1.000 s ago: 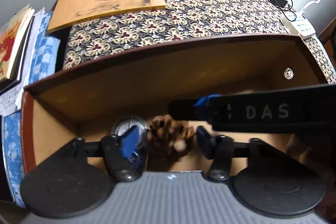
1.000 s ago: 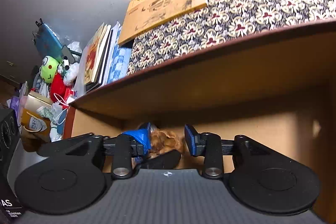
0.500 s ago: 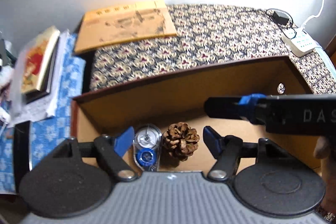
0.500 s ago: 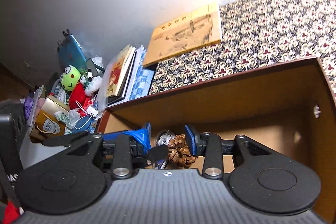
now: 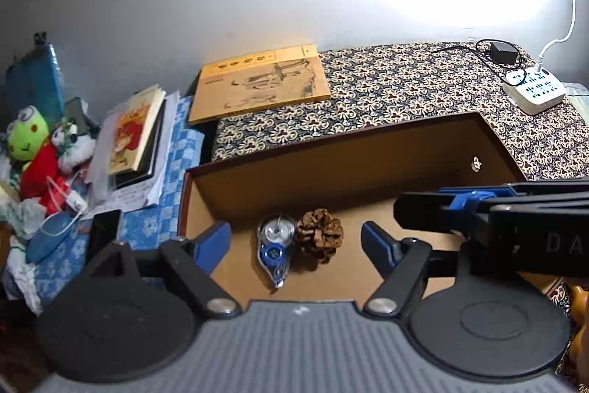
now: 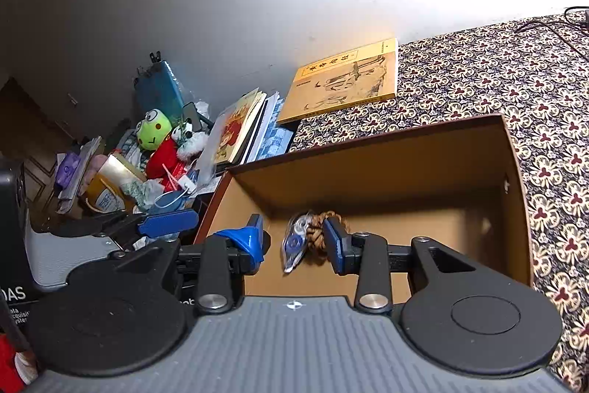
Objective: Organize rigid objects
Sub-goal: 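Open the right gripper to release the pine cone beside the tape, then move the right gripper down to the orange tape measure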
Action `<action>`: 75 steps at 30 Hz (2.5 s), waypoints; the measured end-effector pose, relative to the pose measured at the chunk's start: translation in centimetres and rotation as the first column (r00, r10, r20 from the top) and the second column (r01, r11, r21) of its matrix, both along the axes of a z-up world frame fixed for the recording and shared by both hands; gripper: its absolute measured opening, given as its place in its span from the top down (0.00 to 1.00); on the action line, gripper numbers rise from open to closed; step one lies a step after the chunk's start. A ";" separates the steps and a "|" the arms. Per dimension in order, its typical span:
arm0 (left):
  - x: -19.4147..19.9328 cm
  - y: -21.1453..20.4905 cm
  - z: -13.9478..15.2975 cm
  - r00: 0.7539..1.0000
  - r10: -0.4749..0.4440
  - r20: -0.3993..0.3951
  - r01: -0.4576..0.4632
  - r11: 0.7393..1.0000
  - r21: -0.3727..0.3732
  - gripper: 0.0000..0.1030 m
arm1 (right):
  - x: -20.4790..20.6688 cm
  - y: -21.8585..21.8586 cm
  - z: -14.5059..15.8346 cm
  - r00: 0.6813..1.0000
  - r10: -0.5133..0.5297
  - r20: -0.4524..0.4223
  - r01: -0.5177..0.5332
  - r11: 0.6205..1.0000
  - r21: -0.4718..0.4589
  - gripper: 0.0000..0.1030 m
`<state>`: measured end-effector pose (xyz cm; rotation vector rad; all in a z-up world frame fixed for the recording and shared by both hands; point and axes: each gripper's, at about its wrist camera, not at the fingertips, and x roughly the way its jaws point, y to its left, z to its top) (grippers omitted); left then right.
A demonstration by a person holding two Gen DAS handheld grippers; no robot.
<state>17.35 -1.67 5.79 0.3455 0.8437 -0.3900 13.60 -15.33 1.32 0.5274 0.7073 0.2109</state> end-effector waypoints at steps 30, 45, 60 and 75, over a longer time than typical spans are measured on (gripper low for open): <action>-14.1 0.7 -0.1 0.971 0.239 0.006 -0.239 0.970 0.035 0.23 | -11.4 0.4 -0.8 0.988 0.142 0.055 -0.142 0.990 -0.001 0.81; -15.6 0.2 -2.0 0.969 0.244 -0.041 -0.241 0.968 0.072 0.23 | -13.2 -0.2 -2.9 0.992 0.129 0.007 -0.129 0.991 0.036 0.81; -16.4 -0.5 -5.9 0.956 0.269 -0.120 -0.249 0.955 0.162 0.23 | -14.1 -0.3 -6.9 0.987 0.147 -0.070 -0.139 0.984 0.112 0.80; -15.6 -1.1 -9.1 0.945 0.253 -0.208 -0.212 0.956 0.202 0.23 | -13.6 -0.9 -9.4 0.979 0.158 -0.129 -0.144 0.983 0.113 0.80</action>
